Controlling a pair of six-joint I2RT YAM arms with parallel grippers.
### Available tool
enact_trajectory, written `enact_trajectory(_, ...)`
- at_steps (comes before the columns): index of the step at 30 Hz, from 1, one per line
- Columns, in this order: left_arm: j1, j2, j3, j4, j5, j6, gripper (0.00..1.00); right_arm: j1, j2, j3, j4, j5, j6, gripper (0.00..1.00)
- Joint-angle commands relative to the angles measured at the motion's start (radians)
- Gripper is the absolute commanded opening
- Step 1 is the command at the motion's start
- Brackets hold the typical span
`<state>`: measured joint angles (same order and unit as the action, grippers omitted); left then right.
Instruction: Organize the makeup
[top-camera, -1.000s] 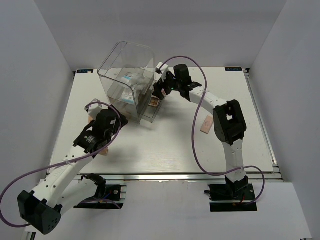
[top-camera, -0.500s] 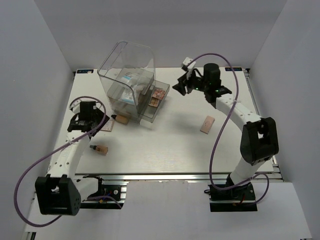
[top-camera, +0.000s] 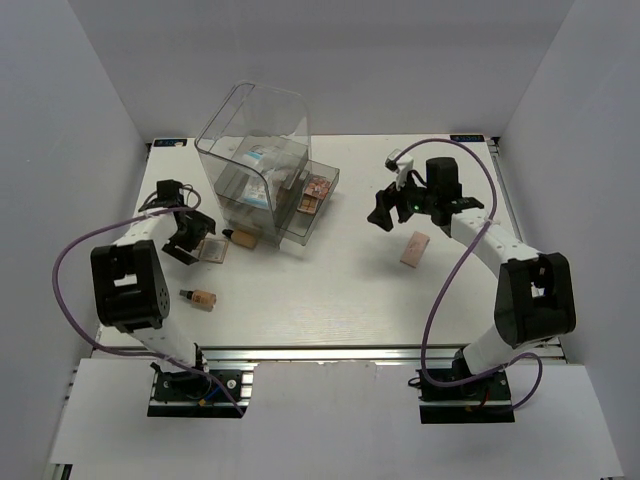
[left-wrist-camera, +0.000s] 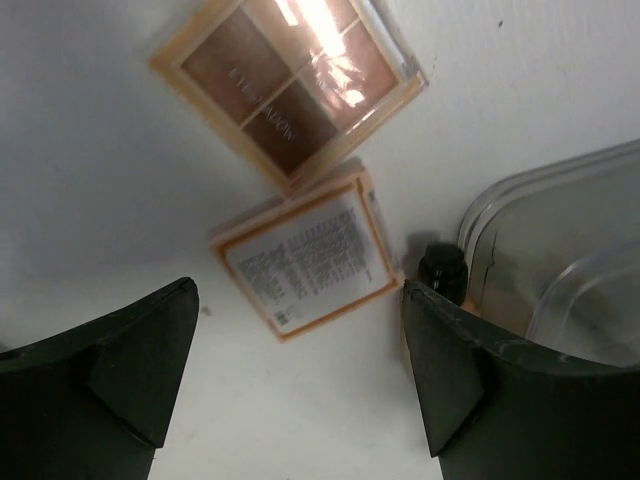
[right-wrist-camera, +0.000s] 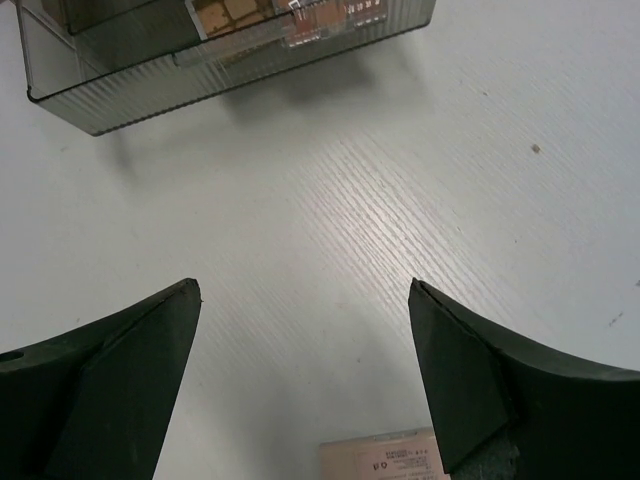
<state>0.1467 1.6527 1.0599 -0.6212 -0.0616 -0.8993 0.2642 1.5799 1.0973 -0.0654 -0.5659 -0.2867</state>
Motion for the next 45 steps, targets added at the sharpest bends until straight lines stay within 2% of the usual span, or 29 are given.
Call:
enact_trajectory(1,0.001,0.035,0.072,-0.043,0.014,-0.032,0.92,-0.019,-0.064,-0.025,0.018,0.029,0.024,0.89)
enact_trajectory(6,0.001,0.113,0.159,-0.123,-0.012,-0.05,0.93,-0.033,-0.077,-0.054,0.032,0.037,0.041,0.89)
enact_trajectory(25,-0.007,0.271,0.238,-0.215,-0.063,-0.036,0.93,-0.056,-0.089,-0.093,0.081,0.034,0.087,0.89)
enact_trajectory(28,-0.019,0.317,0.278,-0.305,-0.115,-0.009,0.94,-0.06,-0.095,-0.097,0.082,0.032,0.09,0.89)
enact_trajectory(31,-0.025,0.332,0.266,-0.333,-0.159,-0.006,0.94,-0.062,-0.101,-0.105,0.087,0.029,0.099,0.89)
enact_trajectory(36,-0.032,0.271,0.135,-0.275,-0.167,-0.024,0.93,-0.062,-0.11,-0.116,0.091,0.024,0.109,0.89)
enact_trajectory(39,-0.035,0.242,0.088,-0.241,-0.165,-0.036,0.89,-0.063,-0.11,-0.116,0.092,0.021,0.107,0.89)
enact_trajectory(43,-0.033,0.188,0.057,-0.181,-0.153,-0.041,0.71,-0.063,-0.11,-0.109,0.092,0.017,0.101,0.89)
enact_trajectory(44,-0.035,0.161,0.057,-0.173,-0.15,-0.039,0.61,-0.065,-0.11,-0.106,0.092,0.017,0.101,0.89)
enact_trajectory(45,-0.033,0.145,0.055,-0.164,-0.147,-0.039,0.55,-0.063,-0.112,-0.105,0.088,0.015,0.1,0.89)
